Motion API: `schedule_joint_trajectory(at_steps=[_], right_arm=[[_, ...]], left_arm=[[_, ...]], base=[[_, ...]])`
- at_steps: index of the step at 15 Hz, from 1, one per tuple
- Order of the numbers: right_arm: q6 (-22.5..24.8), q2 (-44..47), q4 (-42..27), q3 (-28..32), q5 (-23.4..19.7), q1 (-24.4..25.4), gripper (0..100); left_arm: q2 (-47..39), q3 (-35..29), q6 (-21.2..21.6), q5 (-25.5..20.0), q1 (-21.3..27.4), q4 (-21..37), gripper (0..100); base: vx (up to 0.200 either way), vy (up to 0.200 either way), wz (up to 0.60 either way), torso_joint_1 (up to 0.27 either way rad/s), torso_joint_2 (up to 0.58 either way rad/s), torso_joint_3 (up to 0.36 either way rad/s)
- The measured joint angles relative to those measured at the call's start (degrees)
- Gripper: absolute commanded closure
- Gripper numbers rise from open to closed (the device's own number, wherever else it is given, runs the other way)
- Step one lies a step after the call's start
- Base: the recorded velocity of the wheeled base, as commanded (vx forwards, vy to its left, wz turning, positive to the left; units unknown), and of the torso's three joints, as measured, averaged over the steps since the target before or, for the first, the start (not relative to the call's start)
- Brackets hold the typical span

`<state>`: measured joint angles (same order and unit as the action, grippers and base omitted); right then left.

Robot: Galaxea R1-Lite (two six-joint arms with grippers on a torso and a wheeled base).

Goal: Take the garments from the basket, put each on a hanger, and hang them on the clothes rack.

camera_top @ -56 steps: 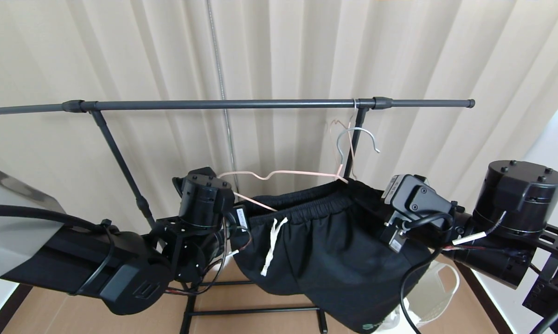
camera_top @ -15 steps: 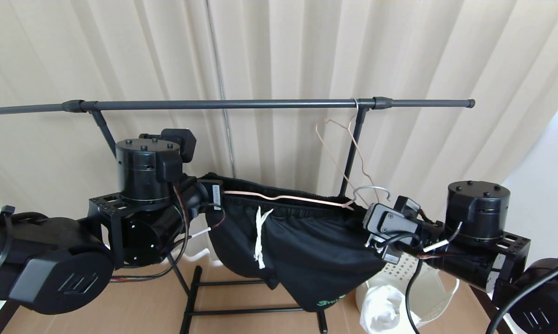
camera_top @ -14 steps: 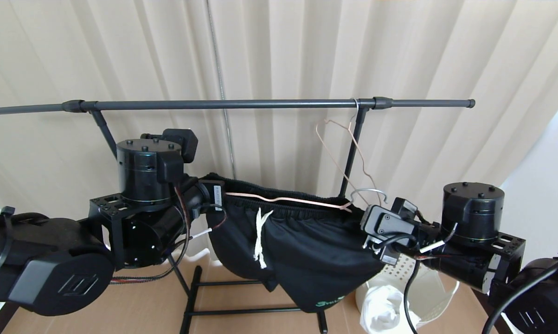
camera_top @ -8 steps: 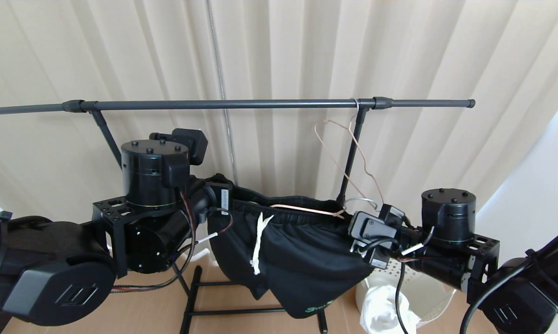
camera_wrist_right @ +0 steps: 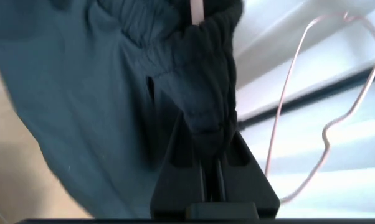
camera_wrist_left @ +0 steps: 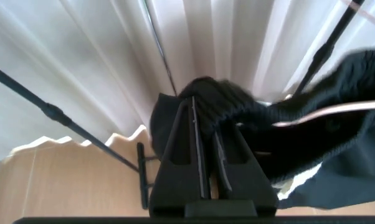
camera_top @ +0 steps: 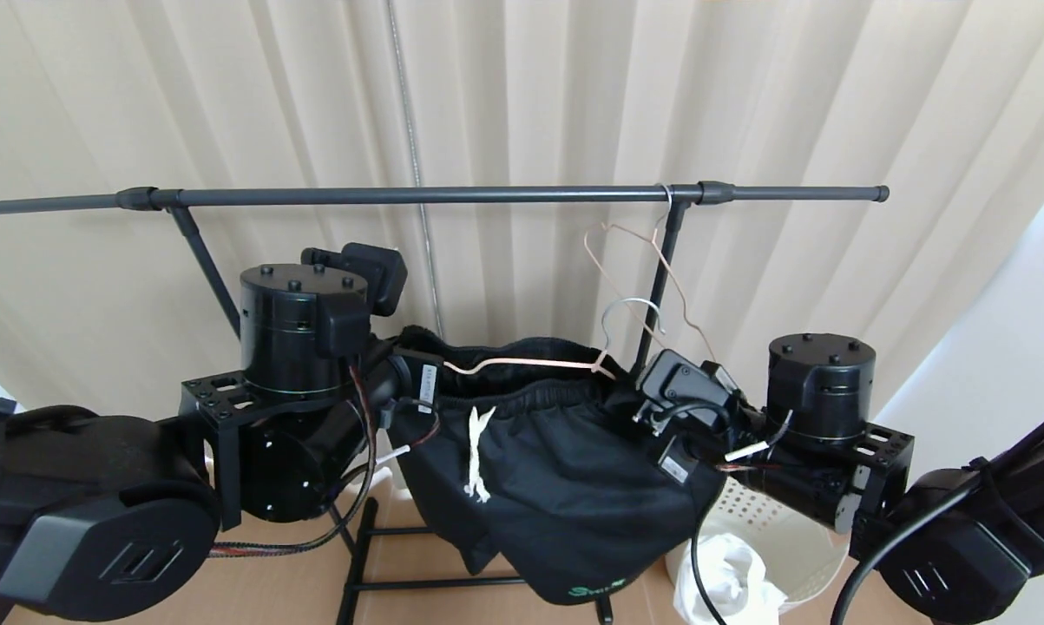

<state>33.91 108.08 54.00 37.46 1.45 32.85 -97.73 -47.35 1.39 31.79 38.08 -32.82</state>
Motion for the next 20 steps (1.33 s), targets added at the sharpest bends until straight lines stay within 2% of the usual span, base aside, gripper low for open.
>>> schedule_joint_trajectory(at_steps=[2,4,7,10,13,15,20], right_arm=[[-0.1,-0.6,0.0,0.1,1.4,1.4,100],[-0.2,-0.3,0.1,0.2,3.1,2.3,100],[-0.1,1.2,0.7,0.4,3.8,2.5,100],[0.1,3.1,0.8,0.4,4.1,2.6,100],[0.4,5.1,0.9,0.5,4.1,2.5,100],[2.7,6.2,0.8,0.5,4.2,2.3,100],[3.1,8.1,0.8,1.6,5.8,1.5,100]], left_arm=[[0.0,-1.5,-0.2,0.0,0.1,2.9,100],[0.0,-5.1,-1.2,0.0,0.4,8.6,100],[0.1,-12.6,-4.9,-0.1,1.4,19.0,100],[0.2,-19.1,-8.1,-0.1,2.0,25.9,100],[0.3,-21.5,-8.6,-0.1,2.1,26.4,100],[0.9,-21.8,-8.6,-0.1,1.9,26.6,100],[2.5,-21.3,-8.7,-0.2,1.0,27.1,100]], base=[[0.000,0.000,0.00,0.000,0.00,0.000],[0.000,0.000,0.00,0.000,0.00,0.000],[0.000,0.000,0.00,0.000,0.00,0.000],[0.000,0.000,0.00,0.000,0.00,0.000],[0.000,0.000,0.00,0.000,0.00,0.000],[0.000,0.000,0.00,0.000,0.00,0.000],[0.000,0.000,0.00,0.000,0.00,0.000]])
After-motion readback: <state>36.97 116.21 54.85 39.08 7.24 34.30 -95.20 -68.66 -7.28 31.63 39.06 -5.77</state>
